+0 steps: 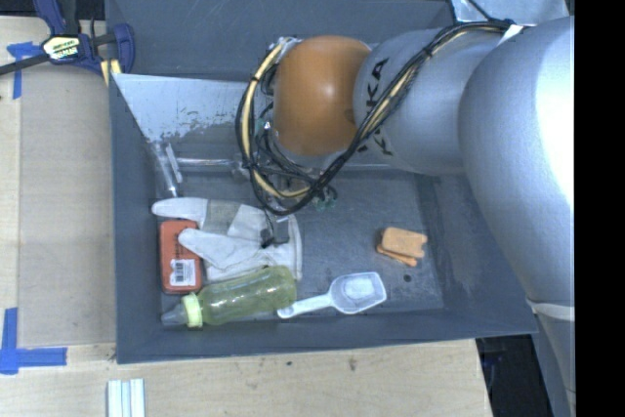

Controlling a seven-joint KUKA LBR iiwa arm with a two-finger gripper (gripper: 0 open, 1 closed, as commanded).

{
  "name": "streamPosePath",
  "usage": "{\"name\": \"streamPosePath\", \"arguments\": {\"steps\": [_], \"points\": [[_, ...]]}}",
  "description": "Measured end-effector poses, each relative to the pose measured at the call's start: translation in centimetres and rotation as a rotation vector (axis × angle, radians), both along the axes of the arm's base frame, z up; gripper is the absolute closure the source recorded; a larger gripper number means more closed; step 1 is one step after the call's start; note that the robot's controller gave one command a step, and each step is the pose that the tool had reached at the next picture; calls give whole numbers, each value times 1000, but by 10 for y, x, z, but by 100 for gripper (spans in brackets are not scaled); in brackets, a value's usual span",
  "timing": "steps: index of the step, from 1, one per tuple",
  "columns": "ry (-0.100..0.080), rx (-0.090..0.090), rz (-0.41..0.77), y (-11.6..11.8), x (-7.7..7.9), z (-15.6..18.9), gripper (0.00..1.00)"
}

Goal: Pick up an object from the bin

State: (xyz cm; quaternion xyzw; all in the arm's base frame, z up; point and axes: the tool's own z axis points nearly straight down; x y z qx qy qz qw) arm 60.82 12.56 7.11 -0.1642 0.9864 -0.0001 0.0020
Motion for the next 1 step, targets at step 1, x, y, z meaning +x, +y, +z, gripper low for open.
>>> {"name": "streamPosePath", "arguments": {"steps": [1], "points": [[-5, 2, 9, 2, -3, 3, 0]]}}
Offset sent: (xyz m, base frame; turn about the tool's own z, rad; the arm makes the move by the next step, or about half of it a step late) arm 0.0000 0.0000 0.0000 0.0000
